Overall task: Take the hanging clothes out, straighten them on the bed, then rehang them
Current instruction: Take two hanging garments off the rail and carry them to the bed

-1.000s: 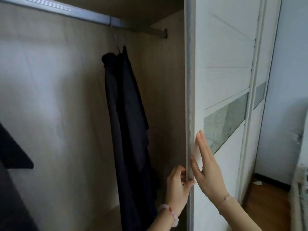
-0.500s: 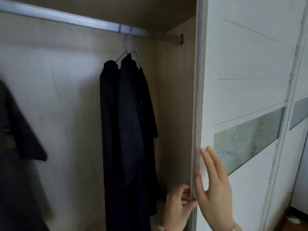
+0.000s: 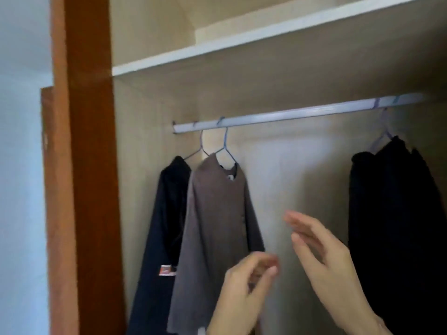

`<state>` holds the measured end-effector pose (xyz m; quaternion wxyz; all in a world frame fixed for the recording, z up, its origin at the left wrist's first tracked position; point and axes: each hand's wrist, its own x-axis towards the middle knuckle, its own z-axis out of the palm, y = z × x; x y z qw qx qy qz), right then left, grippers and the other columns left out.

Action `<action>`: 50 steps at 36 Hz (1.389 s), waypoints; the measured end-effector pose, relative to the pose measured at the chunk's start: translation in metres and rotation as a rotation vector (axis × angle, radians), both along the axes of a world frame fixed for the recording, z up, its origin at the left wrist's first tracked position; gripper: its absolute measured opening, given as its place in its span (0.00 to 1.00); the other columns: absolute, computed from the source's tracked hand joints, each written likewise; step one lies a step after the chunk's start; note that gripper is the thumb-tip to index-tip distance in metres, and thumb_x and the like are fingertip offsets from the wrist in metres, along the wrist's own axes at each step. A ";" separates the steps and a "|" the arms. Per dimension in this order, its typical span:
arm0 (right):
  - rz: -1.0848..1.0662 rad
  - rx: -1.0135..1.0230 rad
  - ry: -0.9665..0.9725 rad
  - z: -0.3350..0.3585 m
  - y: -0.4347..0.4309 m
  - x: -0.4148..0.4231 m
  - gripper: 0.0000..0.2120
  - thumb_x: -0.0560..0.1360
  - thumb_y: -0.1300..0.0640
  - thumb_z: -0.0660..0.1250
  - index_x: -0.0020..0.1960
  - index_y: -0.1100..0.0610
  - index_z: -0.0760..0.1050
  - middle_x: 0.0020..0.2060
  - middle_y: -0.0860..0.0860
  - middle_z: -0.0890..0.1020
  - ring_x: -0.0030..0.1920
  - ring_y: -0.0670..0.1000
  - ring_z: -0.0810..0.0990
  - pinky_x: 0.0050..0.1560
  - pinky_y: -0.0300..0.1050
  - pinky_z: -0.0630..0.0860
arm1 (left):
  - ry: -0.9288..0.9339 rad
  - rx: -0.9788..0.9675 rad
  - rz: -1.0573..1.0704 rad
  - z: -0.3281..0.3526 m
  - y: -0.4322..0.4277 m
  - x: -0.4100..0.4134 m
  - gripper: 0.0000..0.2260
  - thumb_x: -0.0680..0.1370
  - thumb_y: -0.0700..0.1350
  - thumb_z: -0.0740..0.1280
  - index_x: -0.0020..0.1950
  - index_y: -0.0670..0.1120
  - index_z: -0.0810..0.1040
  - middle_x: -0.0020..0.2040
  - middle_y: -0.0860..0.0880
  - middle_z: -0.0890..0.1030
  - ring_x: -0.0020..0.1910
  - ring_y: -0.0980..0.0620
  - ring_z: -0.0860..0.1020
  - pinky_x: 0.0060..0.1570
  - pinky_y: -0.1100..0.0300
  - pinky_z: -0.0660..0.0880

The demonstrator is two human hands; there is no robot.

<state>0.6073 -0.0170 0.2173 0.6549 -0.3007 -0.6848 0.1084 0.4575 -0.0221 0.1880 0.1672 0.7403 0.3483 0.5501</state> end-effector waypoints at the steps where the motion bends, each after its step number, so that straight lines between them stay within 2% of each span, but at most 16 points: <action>1: 0.089 -0.018 0.009 0.014 0.004 -0.016 0.21 0.77 0.69 0.65 0.51 0.41 0.79 0.55 0.37 0.82 0.55 0.35 0.80 0.56 0.23 0.72 | -0.024 0.065 0.064 0.012 0.000 -0.018 0.05 0.75 0.50 0.65 0.48 0.57 0.80 0.45 0.56 0.84 0.46 0.59 0.82 0.49 0.66 0.77; 5: 0.226 -0.020 0.000 0.066 0.022 -0.076 0.20 0.78 0.68 0.63 0.53 0.42 0.75 0.51 0.40 0.83 0.51 0.33 0.79 0.52 0.21 0.72 | 0.015 0.221 0.299 0.064 -0.014 -0.083 0.07 0.78 0.42 0.64 0.53 0.50 0.79 0.47 0.57 0.83 0.50 0.63 0.80 0.49 0.74 0.73; 8: 0.242 -0.090 0.004 0.098 0.048 -0.113 0.17 0.78 0.66 0.64 0.62 0.50 0.75 0.57 0.46 0.80 0.57 0.42 0.78 0.61 0.32 0.72 | 0.055 0.292 0.469 0.098 -0.002 -0.122 0.08 0.79 0.41 0.63 0.56 0.49 0.78 0.51 0.57 0.80 0.52 0.65 0.77 0.50 0.76 0.70; 11: 0.173 -0.186 -0.055 0.128 0.078 -0.143 0.24 0.77 0.61 0.65 0.72 0.56 0.67 0.67 0.52 0.73 0.68 0.50 0.71 0.67 0.41 0.65 | 0.061 0.242 0.638 0.127 0.024 -0.150 0.11 0.79 0.41 0.62 0.61 0.47 0.75 0.58 0.52 0.78 0.57 0.58 0.76 0.59 0.64 0.72; 15: 0.140 -0.389 -0.102 0.154 0.113 -0.168 0.34 0.75 0.55 0.66 0.77 0.57 0.57 0.72 0.55 0.66 0.70 0.56 0.68 0.68 0.49 0.66 | 0.114 0.026 0.744 0.159 0.067 -0.163 0.19 0.79 0.42 0.62 0.70 0.45 0.68 0.68 0.46 0.72 0.66 0.48 0.71 0.63 0.58 0.68; 19: 0.097 -0.553 -0.095 0.166 0.141 -0.178 0.20 0.70 0.55 0.66 0.60 0.60 0.69 0.57 0.57 0.74 0.61 0.60 0.75 0.53 0.47 0.73 | 0.207 -0.158 0.675 0.180 0.099 -0.161 0.20 0.78 0.40 0.61 0.69 0.40 0.68 0.66 0.41 0.74 0.64 0.43 0.73 0.59 0.59 0.70; 23: 0.166 -0.629 -0.001 0.173 0.154 -0.179 0.09 0.63 0.62 0.62 0.43 0.60 0.69 0.46 0.58 0.73 0.47 0.57 0.74 0.43 0.44 0.70 | 0.150 -0.252 0.692 0.190 0.125 -0.165 0.18 0.78 0.41 0.61 0.67 0.36 0.69 0.65 0.39 0.75 0.62 0.42 0.74 0.56 0.58 0.70; 25: 0.112 -0.591 0.033 0.172 0.162 -0.178 0.14 0.61 0.60 0.60 0.47 0.59 0.70 0.48 0.58 0.73 0.49 0.57 0.74 0.44 0.43 0.70 | 0.120 -0.294 0.670 0.193 0.138 -0.171 0.16 0.77 0.43 0.63 0.62 0.36 0.73 0.60 0.38 0.78 0.58 0.42 0.77 0.54 0.56 0.72; 28: 0.065 -0.561 0.037 0.164 0.164 -0.176 0.21 0.76 0.61 0.59 0.67 0.64 0.70 0.53 0.58 0.74 0.51 0.54 0.73 0.47 0.40 0.70 | 0.115 -0.313 0.605 0.191 0.151 -0.172 0.16 0.77 0.45 0.64 0.57 0.34 0.76 0.51 0.40 0.80 0.52 0.42 0.79 0.52 0.54 0.74; 30: 0.072 -0.551 0.031 0.156 0.172 -0.174 0.20 0.80 0.62 0.55 0.71 0.65 0.66 0.52 0.55 0.71 0.46 0.51 0.72 0.37 0.38 0.68 | 0.151 -0.262 0.644 0.188 0.156 -0.169 0.16 0.78 0.47 0.62 0.56 0.34 0.76 0.52 0.39 0.80 0.52 0.41 0.79 0.50 0.55 0.74; 32: 0.067 -0.519 0.067 0.153 0.178 -0.172 0.15 0.82 0.62 0.55 0.65 0.65 0.70 0.49 0.54 0.71 0.44 0.51 0.73 0.31 0.37 0.64 | 0.175 -0.211 0.701 0.184 0.160 -0.166 0.16 0.79 0.47 0.61 0.57 0.35 0.76 0.55 0.38 0.80 0.53 0.40 0.78 0.52 0.53 0.75; 35: 0.039 -0.493 0.140 0.158 0.184 -0.165 0.08 0.82 0.58 0.56 0.46 0.59 0.70 0.37 0.52 0.73 0.40 0.53 0.74 0.33 0.38 0.67 | 0.169 -0.158 0.757 0.182 0.162 -0.166 0.16 0.80 0.46 0.60 0.56 0.34 0.75 0.55 0.36 0.79 0.54 0.38 0.78 0.50 0.54 0.73; 39: 0.046 -0.480 0.177 0.180 0.188 -0.149 0.06 0.81 0.60 0.59 0.52 0.62 0.71 0.45 0.57 0.75 0.46 0.56 0.77 0.44 0.43 0.71 | 0.137 -0.106 0.783 0.196 0.166 -0.172 0.15 0.80 0.46 0.60 0.54 0.33 0.76 0.53 0.36 0.80 0.51 0.38 0.79 0.45 0.55 0.72; 45: 0.054 -0.503 0.084 0.219 0.180 -0.124 0.03 0.77 0.71 0.59 0.48 0.67 0.71 0.35 0.60 0.75 0.28 0.54 0.71 0.16 0.31 0.65 | 0.128 -0.047 0.778 0.227 0.173 -0.178 0.14 0.79 0.44 0.61 0.54 0.33 0.78 0.50 0.37 0.80 0.43 0.43 0.75 0.42 0.58 0.70; 47: 0.022 -0.501 0.035 0.227 0.178 -0.117 0.04 0.76 0.70 0.61 0.51 0.68 0.73 0.37 0.61 0.77 0.29 0.53 0.71 0.15 0.31 0.65 | 0.134 -0.060 0.772 0.235 0.178 -0.180 0.14 0.79 0.44 0.62 0.54 0.33 0.78 0.49 0.37 0.80 0.43 0.44 0.75 0.42 0.58 0.70; 50: 0.031 -0.520 0.010 0.235 0.176 -0.104 0.07 0.76 0.70 0.62 0.40 0.65 0.73 0.32 0.57 0.74 0.29 0.52 0.72 0.15 0.30 0.66 | 0.143 -0.071 0.768 0.244 0.184 -0.182 0.14 0.78 0.44 0.63 0.52 0.32 0.78 0.50 0.36 0.81 0.47 0.40 0.79 0.42 0.58 0.70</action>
